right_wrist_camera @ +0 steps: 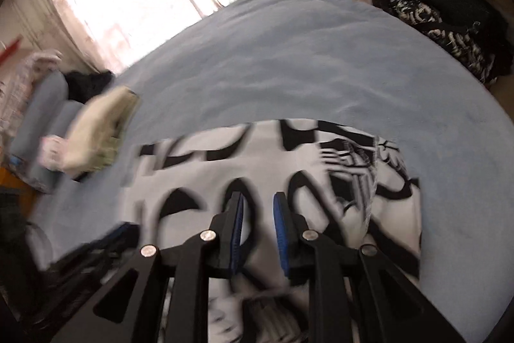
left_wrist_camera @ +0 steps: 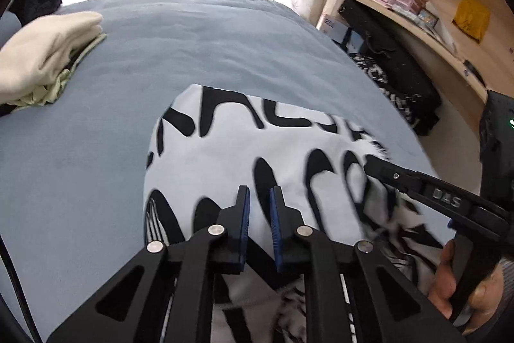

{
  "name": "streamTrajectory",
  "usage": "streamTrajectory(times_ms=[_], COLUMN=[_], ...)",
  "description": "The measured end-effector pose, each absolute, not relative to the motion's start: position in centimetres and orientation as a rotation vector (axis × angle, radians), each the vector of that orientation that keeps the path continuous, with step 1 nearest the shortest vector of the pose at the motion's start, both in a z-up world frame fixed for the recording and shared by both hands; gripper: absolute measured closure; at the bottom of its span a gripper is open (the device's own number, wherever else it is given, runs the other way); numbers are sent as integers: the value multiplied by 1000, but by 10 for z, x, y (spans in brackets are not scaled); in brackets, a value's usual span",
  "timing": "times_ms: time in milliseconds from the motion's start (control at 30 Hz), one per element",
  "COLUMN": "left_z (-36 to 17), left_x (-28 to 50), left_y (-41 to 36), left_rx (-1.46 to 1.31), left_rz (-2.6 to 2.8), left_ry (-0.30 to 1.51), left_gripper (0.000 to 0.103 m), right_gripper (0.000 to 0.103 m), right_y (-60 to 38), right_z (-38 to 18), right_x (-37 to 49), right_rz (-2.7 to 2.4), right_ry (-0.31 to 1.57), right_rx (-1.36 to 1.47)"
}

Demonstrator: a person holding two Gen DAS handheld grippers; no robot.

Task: Fold large clothes
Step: 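Press the folded garment flat with both tools, fingers closed on the fabric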

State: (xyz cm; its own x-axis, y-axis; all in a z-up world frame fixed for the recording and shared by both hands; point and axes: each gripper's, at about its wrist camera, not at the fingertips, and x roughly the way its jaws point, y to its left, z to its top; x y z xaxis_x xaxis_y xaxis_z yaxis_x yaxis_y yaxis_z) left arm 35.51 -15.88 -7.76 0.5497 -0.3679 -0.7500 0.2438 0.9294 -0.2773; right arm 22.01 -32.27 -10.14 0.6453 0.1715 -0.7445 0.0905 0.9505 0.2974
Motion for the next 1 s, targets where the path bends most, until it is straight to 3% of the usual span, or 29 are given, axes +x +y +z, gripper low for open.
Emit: streamTrajectory(times_ms=[133, 233, 333, 700, 1000], left_z=[-100, -104, -105, -88, -67], left_x=[360, 356, 357, 359, 304], left_y=[-161, -168, -173, -163, -153], left_rx=[-119, -63, -48, -112, -120], left_rz=[-348, -318, -302, -288, -311], left_ry=[934, 911, 909, 998, 1063], left_gripper=[98, 98, 98, 98, 96], right_gripper=[96, 96, 103, 100, 100], right_y=[-348, -371, -386, -382, -367], right_z=[-123, -132, -139, -111, -89], right_x=[228, 224, 225, 204, 142], right_rz=[-36, -137, -151, -113, -38], right_ry=[871, 865, 891, 909, 932], right_rx=[334, 372, 417, 398, 411])
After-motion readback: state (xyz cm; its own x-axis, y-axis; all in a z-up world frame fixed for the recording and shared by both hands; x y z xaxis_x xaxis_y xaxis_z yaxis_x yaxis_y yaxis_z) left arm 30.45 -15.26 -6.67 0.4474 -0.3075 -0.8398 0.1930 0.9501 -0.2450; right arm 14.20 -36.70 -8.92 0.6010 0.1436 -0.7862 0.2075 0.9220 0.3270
